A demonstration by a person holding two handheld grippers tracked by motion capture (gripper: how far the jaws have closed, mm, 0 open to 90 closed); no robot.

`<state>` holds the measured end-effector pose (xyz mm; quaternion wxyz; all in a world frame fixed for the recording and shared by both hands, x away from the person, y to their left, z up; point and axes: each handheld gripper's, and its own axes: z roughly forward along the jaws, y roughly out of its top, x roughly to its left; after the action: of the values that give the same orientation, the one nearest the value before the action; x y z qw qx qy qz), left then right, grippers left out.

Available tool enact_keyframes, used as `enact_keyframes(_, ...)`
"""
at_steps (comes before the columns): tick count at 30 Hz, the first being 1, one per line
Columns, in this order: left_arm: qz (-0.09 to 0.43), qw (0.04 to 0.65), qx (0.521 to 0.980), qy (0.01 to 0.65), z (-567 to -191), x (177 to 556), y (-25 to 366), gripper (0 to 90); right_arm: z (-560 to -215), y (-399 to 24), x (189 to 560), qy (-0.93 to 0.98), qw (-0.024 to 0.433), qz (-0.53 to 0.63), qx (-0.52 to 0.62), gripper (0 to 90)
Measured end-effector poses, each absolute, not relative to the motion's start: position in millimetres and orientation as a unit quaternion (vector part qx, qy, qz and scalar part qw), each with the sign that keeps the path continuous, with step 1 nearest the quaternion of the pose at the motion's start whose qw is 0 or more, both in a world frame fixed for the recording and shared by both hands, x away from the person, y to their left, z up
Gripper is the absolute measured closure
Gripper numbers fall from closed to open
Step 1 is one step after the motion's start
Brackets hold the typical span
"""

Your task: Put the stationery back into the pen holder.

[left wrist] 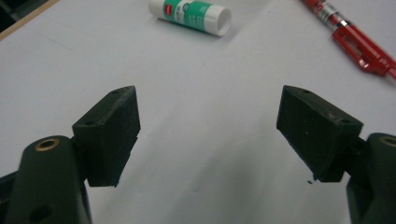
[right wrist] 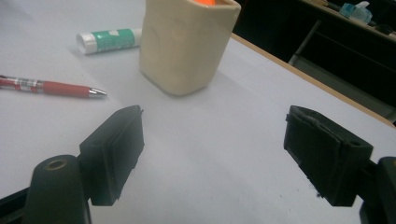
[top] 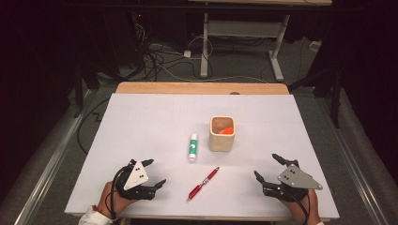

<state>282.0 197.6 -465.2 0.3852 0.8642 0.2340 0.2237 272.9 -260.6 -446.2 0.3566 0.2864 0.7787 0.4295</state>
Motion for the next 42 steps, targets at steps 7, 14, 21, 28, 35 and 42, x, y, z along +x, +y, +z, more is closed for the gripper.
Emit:
enact_keyframes(7, 0.190, 0.378, 0.871, 0.249, -451.8, 283.5, 176.8, 20.9, -453.0, -269.2, 268.6, 0.781, 0.356, 0.419, 0.297, 21.1)
enact_keyframes(14, 0.120, 0.330, 0.894, 0.279, -442.8, 293.2, 142.2, 20.6, -453.7, -268.1, 269.0, 0.784, 0.347, 0.419, 0.298, 21.0)
enact_keyframes(21, 0.065, 0.289, 0.915, 0.275, -439.3, 302.7, 99.2, 20.6, -455.2, -264.0, 270.0, 0.788, 0.340, 0.421, 0.294, 20.9)
enact_keyframes(28, 0.042, 0.241, 0.932, 0.269, -436.0, 315.0, 59.3, 21.1, -454.2, -264.1, 270.1, 0.783, 0.341, 0.430, 0.294, 21.9)
enact_keyframes(35, 0.041, 0.180, 0.945, 0.269, -434.8, 327.8, 31.4, 26.0, -454.8, -265.4, 270.8, 0.782, 0.341, 0.429, 0.296, 22.3)
enact_keyframes(42, 0.022, 0.130, 0.952, 0.276, -444.1, 342.7, 13.4, 44.1, -455.6, -266.2, 272.1, 0.784, 0.339, 0.427, 0.297, 23.1)
